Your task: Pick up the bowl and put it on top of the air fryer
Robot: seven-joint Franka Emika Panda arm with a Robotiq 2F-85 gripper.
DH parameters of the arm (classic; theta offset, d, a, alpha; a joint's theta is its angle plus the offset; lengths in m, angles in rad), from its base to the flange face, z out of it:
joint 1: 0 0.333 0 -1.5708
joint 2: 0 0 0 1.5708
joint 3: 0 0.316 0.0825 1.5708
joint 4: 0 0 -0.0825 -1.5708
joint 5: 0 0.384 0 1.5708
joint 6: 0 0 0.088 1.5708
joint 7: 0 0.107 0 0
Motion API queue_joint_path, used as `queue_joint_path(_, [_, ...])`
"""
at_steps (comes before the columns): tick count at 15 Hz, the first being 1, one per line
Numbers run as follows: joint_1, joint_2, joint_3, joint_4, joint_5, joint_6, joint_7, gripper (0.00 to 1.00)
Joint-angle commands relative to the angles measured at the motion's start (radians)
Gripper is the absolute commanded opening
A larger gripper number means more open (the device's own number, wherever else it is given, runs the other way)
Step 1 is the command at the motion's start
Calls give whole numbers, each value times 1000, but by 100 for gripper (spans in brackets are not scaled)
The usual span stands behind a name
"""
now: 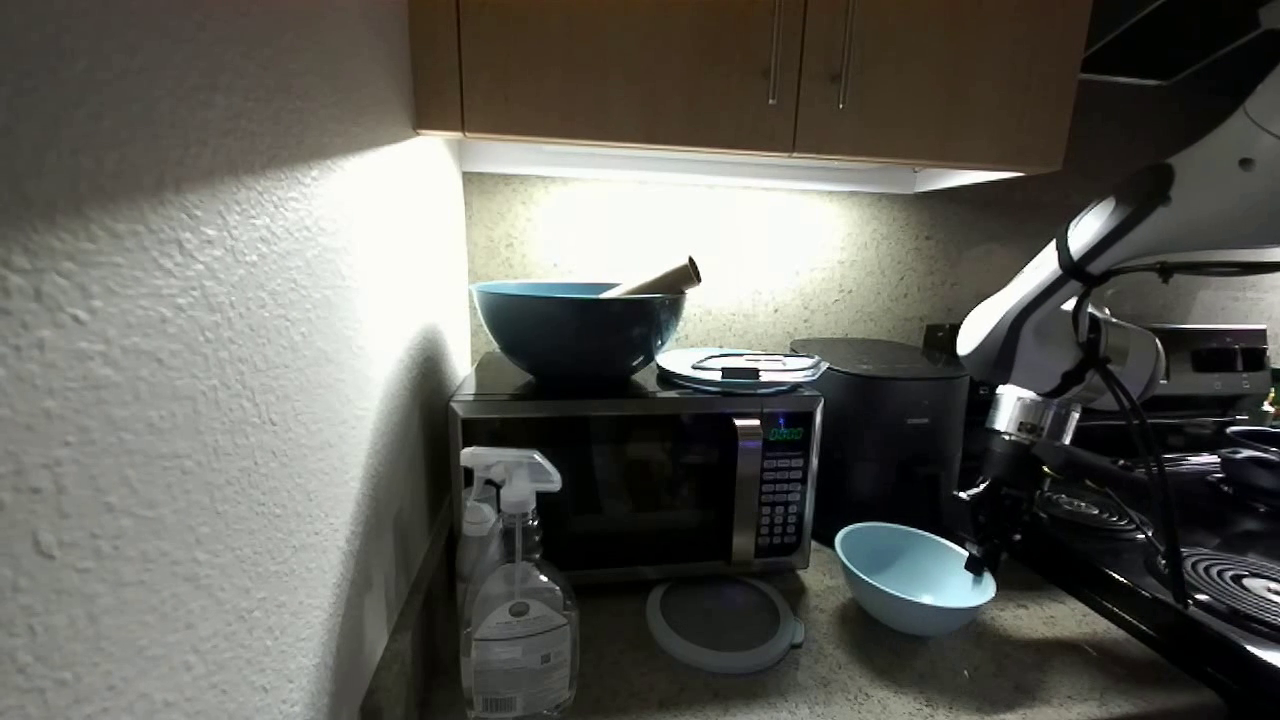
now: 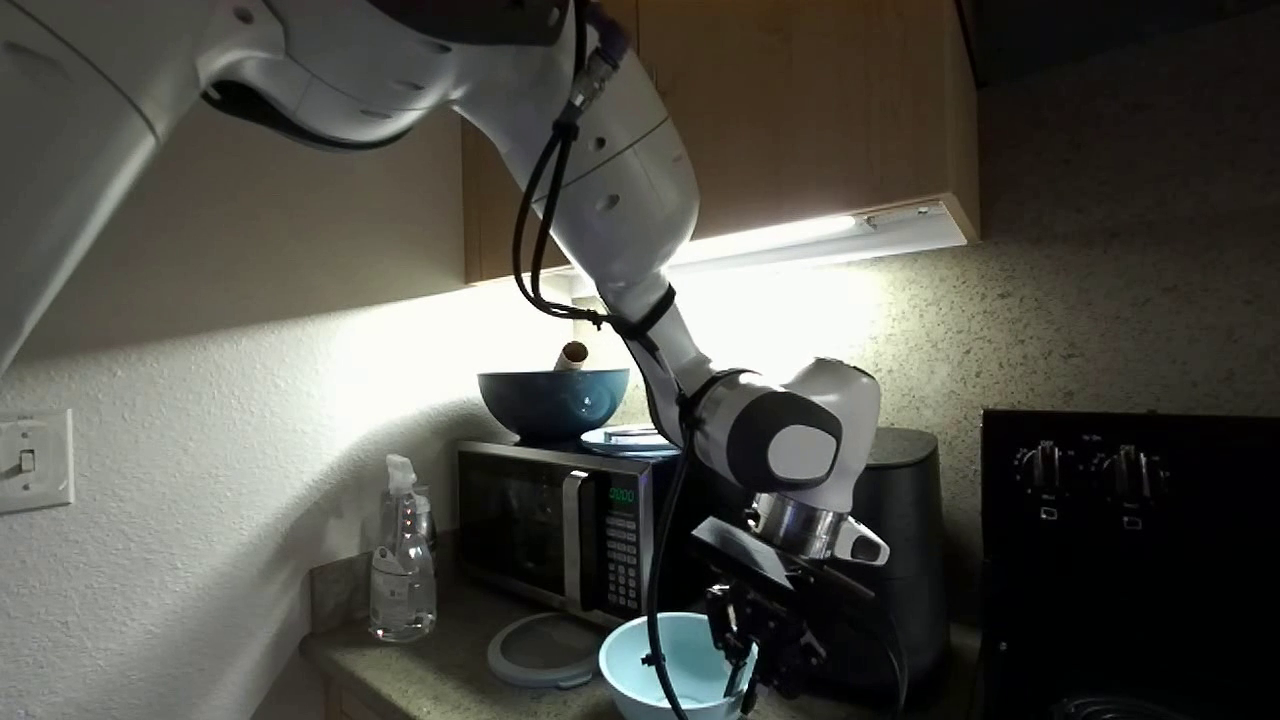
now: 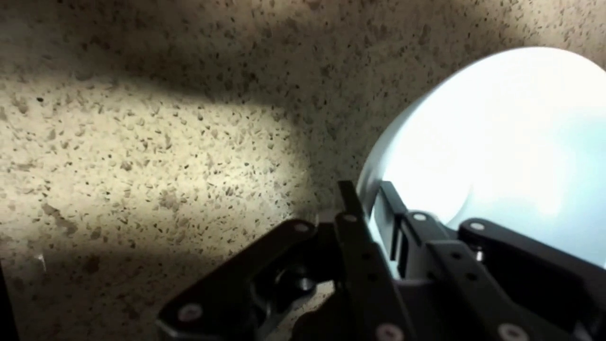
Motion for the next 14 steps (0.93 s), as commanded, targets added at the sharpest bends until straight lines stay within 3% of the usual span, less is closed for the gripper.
queue_joint_path(1, [-48, -20, 16, -5, 68, -37, -65, 0])
queue_joint_path(6, [-37, -125, 9, -102, 75, 18, -94, 2])
queue_joint_path(14, [22, -435, -25, -326, 118, 74, -86, 2])
